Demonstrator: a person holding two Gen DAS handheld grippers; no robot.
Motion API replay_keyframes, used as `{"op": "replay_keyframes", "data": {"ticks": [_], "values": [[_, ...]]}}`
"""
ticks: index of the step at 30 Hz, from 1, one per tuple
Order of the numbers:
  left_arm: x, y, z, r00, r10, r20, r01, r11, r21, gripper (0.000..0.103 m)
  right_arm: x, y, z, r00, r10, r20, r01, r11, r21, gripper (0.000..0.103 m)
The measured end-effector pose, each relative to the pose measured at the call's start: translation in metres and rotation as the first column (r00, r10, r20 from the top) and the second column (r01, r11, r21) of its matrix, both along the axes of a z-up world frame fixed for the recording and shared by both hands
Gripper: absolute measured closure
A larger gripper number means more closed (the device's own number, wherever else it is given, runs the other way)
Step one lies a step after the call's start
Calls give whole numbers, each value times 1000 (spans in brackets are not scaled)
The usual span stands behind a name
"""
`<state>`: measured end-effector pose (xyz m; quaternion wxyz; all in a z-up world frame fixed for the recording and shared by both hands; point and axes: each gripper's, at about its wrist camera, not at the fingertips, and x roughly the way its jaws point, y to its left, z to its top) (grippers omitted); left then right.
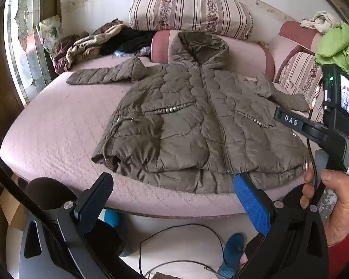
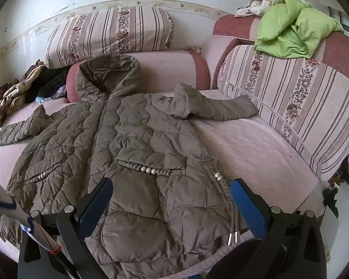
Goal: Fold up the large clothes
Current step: 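Move both tools over the spread olive-green puffer jacket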
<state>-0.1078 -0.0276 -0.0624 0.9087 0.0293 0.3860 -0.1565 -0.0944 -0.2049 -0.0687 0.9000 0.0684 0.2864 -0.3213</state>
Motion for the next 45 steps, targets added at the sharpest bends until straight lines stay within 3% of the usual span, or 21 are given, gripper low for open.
{"op": "replay_keyframes", "data": {"ticks": [7,11,16,24,37,45], "values": [[-2,0,0,1000,-4,-9,4,1000,-9,0,-14,-7,9,997,-42,69,41,999,15,0],[10,9,7,998,57,4,-57,998,-8,0,-18,-15,8,997,-36,73,31,997,74,0],[33,28,23,989,141,49,-142,990,18,0,-17,-11,13,998,-30,58,29,999,17,0],[72,54,51,953,270,138,-280,958,58,0,-9,3,25,999,-25,33,28,996,-90,0],[121,97,51,916,385,111,-392,919,49,0,25,35,20,996,72,-49,-78,988,-134,0],[155,120,46,880,452,146,-468,878,102,0,49,57,14,986,150,-74,-159,977,-142,0]]}}
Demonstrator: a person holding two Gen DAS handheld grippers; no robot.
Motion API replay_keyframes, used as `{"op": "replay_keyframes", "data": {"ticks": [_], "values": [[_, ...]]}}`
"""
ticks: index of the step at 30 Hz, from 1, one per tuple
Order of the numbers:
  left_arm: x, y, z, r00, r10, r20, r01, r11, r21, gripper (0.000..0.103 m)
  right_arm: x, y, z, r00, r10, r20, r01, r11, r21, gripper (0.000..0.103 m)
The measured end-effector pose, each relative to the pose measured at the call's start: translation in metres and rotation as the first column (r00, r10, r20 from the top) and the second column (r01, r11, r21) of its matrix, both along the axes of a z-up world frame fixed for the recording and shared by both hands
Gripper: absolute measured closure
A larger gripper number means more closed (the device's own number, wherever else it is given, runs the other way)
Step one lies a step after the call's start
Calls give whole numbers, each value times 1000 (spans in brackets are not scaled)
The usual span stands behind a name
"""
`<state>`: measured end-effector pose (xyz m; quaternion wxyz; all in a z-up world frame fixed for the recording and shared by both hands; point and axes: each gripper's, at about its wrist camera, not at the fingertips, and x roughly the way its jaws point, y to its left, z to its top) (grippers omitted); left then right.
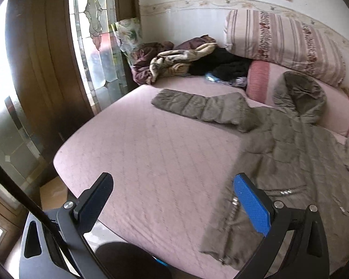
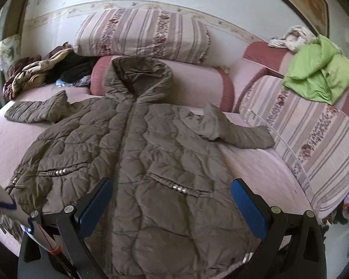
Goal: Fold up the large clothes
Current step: 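Move both tools over the spread olive-green puffer jacket, then grasp the cuff of the sleeve nearest the left tool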
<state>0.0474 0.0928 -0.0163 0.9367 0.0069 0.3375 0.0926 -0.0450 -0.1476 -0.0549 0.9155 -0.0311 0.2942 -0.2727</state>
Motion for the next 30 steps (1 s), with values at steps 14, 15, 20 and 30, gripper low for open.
{"op": "replay_keyframes", "data": {"ticks": [14,15,20,30], "values": [[49,45,-29,996,56,-67,-57,998,-4,0,41,24,-24,995,83,-62,-83,996,-9,2],[53,47,-32,996,60,-72,-60,998,-5,0,43,24,-25,994,86,-69,-86,996,1,3],[70,58,-43,993,79,-88,-79,997,-1,0,55,21,-32,992,89,-91,-86,995,45,10],[101,70,-55,989,94,-110,-96,995,-15,0,72,28,-42,988,116,-97,-113,993,37,14]]}}
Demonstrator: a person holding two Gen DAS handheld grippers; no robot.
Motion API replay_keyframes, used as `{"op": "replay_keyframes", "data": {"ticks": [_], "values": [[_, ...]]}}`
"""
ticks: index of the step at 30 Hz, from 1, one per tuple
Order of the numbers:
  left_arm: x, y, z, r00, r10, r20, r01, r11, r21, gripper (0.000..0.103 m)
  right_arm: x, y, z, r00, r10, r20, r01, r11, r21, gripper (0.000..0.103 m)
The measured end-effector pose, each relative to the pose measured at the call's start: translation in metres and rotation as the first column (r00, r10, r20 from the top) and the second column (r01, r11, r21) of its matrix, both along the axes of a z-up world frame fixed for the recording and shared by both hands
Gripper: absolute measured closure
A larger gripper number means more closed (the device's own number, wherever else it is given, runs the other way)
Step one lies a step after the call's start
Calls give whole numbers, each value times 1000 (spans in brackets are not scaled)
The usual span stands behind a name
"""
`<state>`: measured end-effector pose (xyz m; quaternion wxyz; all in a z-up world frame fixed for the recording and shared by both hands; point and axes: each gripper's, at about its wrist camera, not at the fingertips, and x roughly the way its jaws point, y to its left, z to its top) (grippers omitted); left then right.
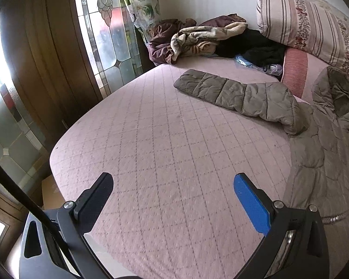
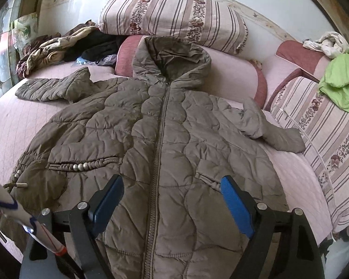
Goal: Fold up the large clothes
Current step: 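Grasp the cuff of the sleeve nearest the left tool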
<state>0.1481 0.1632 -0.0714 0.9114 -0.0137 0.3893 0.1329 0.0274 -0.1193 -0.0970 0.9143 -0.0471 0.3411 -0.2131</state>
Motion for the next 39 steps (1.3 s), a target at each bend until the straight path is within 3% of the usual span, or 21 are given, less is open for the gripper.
{"op": "replay_keyframes", "data": {"ticks": [3,8,11,16,18,21,25,30,33,36,38,39], "values": [[17,3,-2,1000,-13,-3,13,999,-30,0,4,1,-3,1000,7,6,-7,1000,4,14],[74,22,-7,999,-38,18,41,984,-176,0,13,-5,-7,1000,9,9,-9,999,34,14],[120,33,-16,999,-44,-19,38,971,-237,0,18,-12,-10,1000,-5,2,5,999,53,14],[198,56,-41,992,0,-125,-40,947,-320,0,21,-23,-19,999,-48,-16,48,998,44,14],[219,67,-52,987,16,-159,-76,922,-380,0,22,-30,-23,998,-64,-29,65,996,56,14],[250,84,-71,979,42,-199,-135,864,-485,0,24,-38,-29,996,-80,-44,83,994,66,14],[280,95,-92,976,34,-216,-168,751,-638,0,27,-47,-37,993,-99,-67,104,992,75,14],[313,89,-95,984,59,-169,-160,716,-679,0,33,-57,-46,989,-123,-86,131,987,96,14],[332,81,-95,986,63,-157,-154,720,-677,0,36,-63,-51,986,-130,-100,141,984,113,14],[345,69,-95,985,73,-155,-156,758,-633,4,39,-68,-60,985,-131,-117,146,980,134,13],[349,57,-92,978,105,-182,-186,831,-524,29,39,-68,-62,985,-130,-112,144,981,131,12],[350,53,-91,973,117,-200,-199,862,-466,50,39,-68,-62,986,-128,-110,141,982,126,12]]}}
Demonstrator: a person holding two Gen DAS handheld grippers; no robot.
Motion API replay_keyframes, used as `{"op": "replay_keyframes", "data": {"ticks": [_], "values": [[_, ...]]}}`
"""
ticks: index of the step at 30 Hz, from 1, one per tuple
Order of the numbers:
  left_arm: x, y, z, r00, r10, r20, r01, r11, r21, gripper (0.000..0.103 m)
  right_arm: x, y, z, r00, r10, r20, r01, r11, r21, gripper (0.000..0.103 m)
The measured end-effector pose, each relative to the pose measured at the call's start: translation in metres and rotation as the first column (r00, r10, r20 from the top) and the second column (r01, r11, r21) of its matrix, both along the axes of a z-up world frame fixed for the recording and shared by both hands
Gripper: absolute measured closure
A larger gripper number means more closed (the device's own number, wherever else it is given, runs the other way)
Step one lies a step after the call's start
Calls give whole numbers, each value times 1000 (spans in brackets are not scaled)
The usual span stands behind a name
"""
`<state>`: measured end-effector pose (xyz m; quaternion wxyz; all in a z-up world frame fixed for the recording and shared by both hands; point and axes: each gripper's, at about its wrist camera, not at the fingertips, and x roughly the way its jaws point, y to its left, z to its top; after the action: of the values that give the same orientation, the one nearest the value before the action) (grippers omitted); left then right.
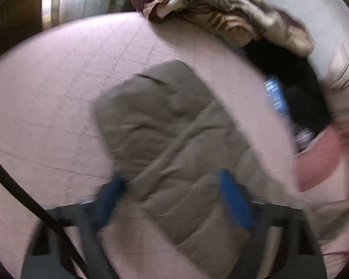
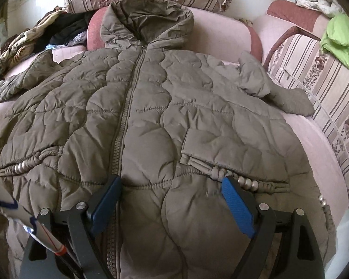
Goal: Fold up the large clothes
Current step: 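Grasp the cuff of the sleeve nearest the left tool, then fold the held sleeve across the jacket body and open the left tool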
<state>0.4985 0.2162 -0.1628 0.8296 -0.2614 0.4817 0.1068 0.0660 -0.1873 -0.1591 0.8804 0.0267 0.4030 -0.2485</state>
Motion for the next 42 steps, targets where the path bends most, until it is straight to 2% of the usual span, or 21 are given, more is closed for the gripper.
{"op": "replay_keyframes", "data": {"ticks": [1,2,3,4,8,11,14,16,17,20,23,24,25,28,32,36,39,42], "values": [[2,-5,2,1000,-6,-23,7,999,53,66,0,1,0,1000,3,2,-3,1000,-4,12],[3,-11,5,999,-24,-45,28,996,90,73,0,1,-1,1000,5,3,-5,1000,-6,12],[4,-13,9,998,-39,-55,44,995,89,85,0,1,-1,1000,6,5,-6,1000,-6,12],[3,-15,13,997,-48,-56,52,995,83,89,0,1,-2,1000,7,8,-7,1000,-5,12],[-11,-42,53,992,-128,3,127,988,85,93,-2,0,0,1000,12,17,-12,1000,7,12],[-29,-78,89,973,-221,69,214,972,101,94,-10,0,11,998,24,51,-25,1000,15,14],[-55,-133,130,925,-352,141,330,931,157,94,-22,1,26,995,31,95,-29,999,-27,14],[-79,-179,150,875,-451,175,421,888,184,94,-31,-1,36,992,27,120,-22,999,-42,14],[-86,-193,154,859,-478,183,446,874,191,94,-35,-4,40,991,20,129,-15,999,-40,14],[-124,-252,165,784,-586,206,550,809,208,95,-49,-16,47,988,-20,151,24,999,-23,14],[-164,-305,156,712,-670,210,645,742,184,95,-63,-31,52,984,-67,168,68,998,-2,14],[-173,-318,152,698,-686,206,663,727,176,95,-67,-35,54,982,-81,171,82,997,2,14],[-186,-336,142,673,-715,192,696,699,165,95,-71,-39,55,980,-95,173,95,995,8,14],[-214,-370,113,632,-764,128,743,645,177,92,-84,-54,60,974,-137,177,135,991,25,14],[-245,-380,92,633,-773,49,749,627,211,86,-97,-70,69,968,-168,186,162,986,50,13],[-287,-347,96,648,-759,68,723,640,261,57,-95,-84,73,971,-168,171,156,985,79,13],[-319,-313,101,684,-721,111,649,670,360,36,-82,-95,74,974,-158,161,135,980,145,12],[-330,-283,91,725,-677,124,578,697,425,34,-56,-103,70,981,-126,147,88,966,244,11]]}}
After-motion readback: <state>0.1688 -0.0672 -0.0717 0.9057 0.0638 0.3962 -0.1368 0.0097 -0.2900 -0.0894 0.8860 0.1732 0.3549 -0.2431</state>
